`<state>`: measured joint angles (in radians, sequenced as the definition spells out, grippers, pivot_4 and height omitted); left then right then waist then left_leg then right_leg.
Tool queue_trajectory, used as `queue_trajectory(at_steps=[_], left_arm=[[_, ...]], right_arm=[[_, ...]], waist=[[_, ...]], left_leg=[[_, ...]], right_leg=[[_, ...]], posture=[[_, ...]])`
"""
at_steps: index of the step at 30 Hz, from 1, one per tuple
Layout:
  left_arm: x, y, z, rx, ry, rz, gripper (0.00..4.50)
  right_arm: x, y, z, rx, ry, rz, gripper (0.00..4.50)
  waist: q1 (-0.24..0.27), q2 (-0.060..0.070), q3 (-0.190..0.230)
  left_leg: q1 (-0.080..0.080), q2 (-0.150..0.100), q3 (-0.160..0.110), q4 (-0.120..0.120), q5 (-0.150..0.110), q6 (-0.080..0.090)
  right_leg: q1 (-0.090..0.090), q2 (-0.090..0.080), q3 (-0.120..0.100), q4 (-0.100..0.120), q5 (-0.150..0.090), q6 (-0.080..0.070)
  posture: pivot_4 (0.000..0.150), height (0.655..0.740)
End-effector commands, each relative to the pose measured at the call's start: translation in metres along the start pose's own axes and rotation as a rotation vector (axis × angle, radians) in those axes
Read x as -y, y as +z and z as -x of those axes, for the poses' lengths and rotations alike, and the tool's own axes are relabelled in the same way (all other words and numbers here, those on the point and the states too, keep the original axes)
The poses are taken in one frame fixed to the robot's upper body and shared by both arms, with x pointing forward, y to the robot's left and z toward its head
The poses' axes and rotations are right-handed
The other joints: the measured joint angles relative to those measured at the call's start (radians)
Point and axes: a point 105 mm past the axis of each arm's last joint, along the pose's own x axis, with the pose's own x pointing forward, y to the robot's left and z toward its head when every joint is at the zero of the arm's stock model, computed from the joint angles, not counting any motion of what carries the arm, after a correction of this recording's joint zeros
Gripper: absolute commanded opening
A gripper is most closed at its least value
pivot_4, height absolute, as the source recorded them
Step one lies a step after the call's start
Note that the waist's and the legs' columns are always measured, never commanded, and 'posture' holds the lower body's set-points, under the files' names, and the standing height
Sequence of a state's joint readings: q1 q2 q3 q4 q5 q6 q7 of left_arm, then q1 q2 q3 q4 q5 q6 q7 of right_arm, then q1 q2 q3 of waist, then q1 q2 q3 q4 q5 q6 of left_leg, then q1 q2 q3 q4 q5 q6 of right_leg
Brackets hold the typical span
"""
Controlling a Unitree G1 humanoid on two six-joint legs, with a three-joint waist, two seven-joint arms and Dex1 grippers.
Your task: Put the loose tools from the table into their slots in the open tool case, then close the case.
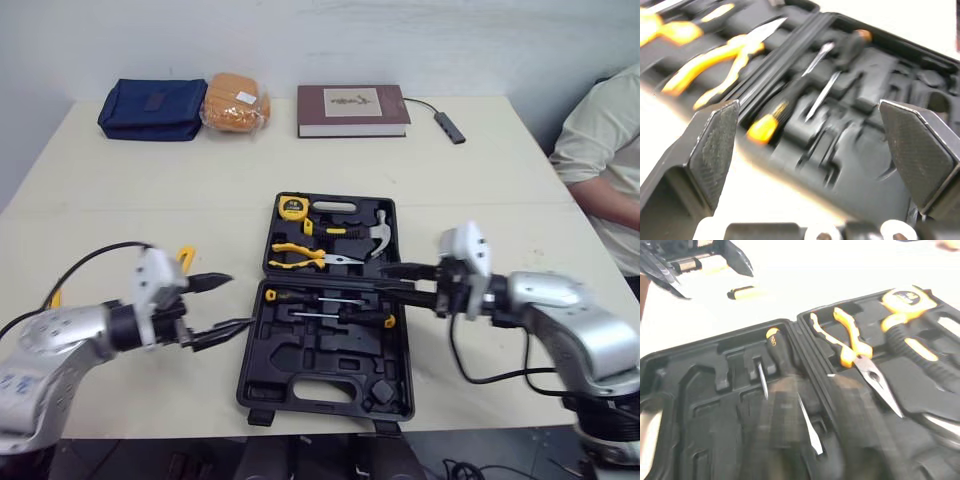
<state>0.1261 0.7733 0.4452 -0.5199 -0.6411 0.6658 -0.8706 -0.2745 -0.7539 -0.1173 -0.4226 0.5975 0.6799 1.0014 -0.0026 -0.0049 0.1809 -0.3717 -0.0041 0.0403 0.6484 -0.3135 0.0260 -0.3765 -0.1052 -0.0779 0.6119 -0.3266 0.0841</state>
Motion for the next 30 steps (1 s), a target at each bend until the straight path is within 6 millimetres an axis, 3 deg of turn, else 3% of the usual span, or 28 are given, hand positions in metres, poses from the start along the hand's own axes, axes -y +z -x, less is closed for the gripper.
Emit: queue_trajectory(at_steps=[1, 3, 4, 7, 11, 16, 19, 22, 25, 30], left_arm=[[-0.011, -0.005, 0.041, -0.006, 0.213, 0.007, 4.50], [-0.022, -0.016, 0.068, -0.007, 0.364, 0.058, 4.50], [-0.024, -0.018, 0.079, 0.005, 0.418, 0.083, 4.50], [-0.031, -0.040, 0.134, -0.036, 0.636, 0.141, 4.50], [-0.038, -0.059, 0.190, -0.076, 0.825, 0.196, 4.50], [-0.046, -0.065, 0.235, -0.054, 1.001, 0.238, 4.50], [-0.045, -0.061, 0.235, -0.029, 1.016, 0.243, 4.50], [-0.046, -0.059, 0.222, -0.024, 0.995, 0.244, 4.50], [-0.049, -0.058, 0.207, -0.010, 0.981, 0.263, 4.50], [-0.061, -0.064, 0.186, -0.053, 1.006, 0.304, 4.50]], right_arm=[[0.016, 0.012, 0.041, -0.010, -0.110, 0.011, 3.35], [0.028, 0.009, 0.061, -0.038, -0.186, -0.001, 4.37], [0.033, 0.007, 0.069, -0.048, -0.217, -0.004, 4.45], [0.058, -0.004, 0.112, -0.093, -0.390, -0.027, 4.45], [0.074, -0.016, 0.149, -0.139, -0.533, -0.037, 4.45], [0.085, -0.028, 0.178, -0.169, -0.638, -0.048, 4.45], [0.088, -0.028, 0.182, -0.173, -0.656, -0.036, 4.45], [0.090, -0.024, 0.174, -0.161, -0.637, -0.018, 4.45], [0.087, -0.015, 0.155, -0.139, -0.572, 0.010, 4.45], [0.061, 0.017, 0.096, -0.074, -0.339, 0.065, 4.45]], waist=[[0.001, 0.000, 0.000], [0.001, 0.000, 0.000], [0.002, -0.001, 0.000], [0.002, -0.001, 0.000], [0.002, 0.000, 0.001], [0.000, 0.000, 0.001], [-0.002, 0.001, 0.001], [-0.002, 0.004, 0.003], [-0.002, 0.007, 0.004], [-0.006, 0.011, 0.006]], left_leg=[[0.001, 0.000, 0.000, 0.001, -0.001, 0.001], [0.000, 0.000, 0.000, 0.001, -0.002, 0.001], [0.001, 0.000, 0.000, 0.001, -0.002, 0.001], [0.001, 0.000, 0.000, 0.001, -0.004, 0.005], [0.001, 0.000, 0.000, 0.000, -0.005, 0.006], [0.001, 0.000, 0.000, -0.001, -0.007, 0.005], [0.001, 0.000, 0.000, -0.001, -0.009, 0.003], [0.001, 0.000, 0.000, -0.001, -0.009, 0.002], [0.001, 0.000, 0.000, -0.001, -0.009, 0.001], [0.001, 0.000, 0.000, -0.001, -0.008, 0.002]], right_leg=[[0.001, 0.000, 0.000, 0.000, 0.000, 0.000], [0.001, 0.000, 0.000, -0.002, 0.000, 0.001], [0.002, 0.000, 0.000, -0.003, 0.000, 0.001], [0.002, 0.000, 0.000, -0.002, 0.000, 0.000], [0.001, -0.001, 0.000, -0.003, 0.000, -0.001], [0.000, -0.001, 0.000, -0.003, -0.002, -0.004], [0.000, -0.002, 0.001, -0.003, -0.002, -0.003], [0.000, -0.002, 0.001, -0.003, -0.001, -0.002], [0.000, -0.002, 0.001, -0.003, -0.001, -0.002], [-0.001, -0.002, 0.001, -0.001, -0.001, -0.001]], posture=[[0.150, 0.7400], [0.150, 0.7400], [0.150, 0.7400], [0.150, 0.7400], [0.150, 0.7400], [0.150, 0.7400], [0.150, 0.7400], [0.150, 0.7400], [0.150, 0.7400], [0.150, 0.7400]])
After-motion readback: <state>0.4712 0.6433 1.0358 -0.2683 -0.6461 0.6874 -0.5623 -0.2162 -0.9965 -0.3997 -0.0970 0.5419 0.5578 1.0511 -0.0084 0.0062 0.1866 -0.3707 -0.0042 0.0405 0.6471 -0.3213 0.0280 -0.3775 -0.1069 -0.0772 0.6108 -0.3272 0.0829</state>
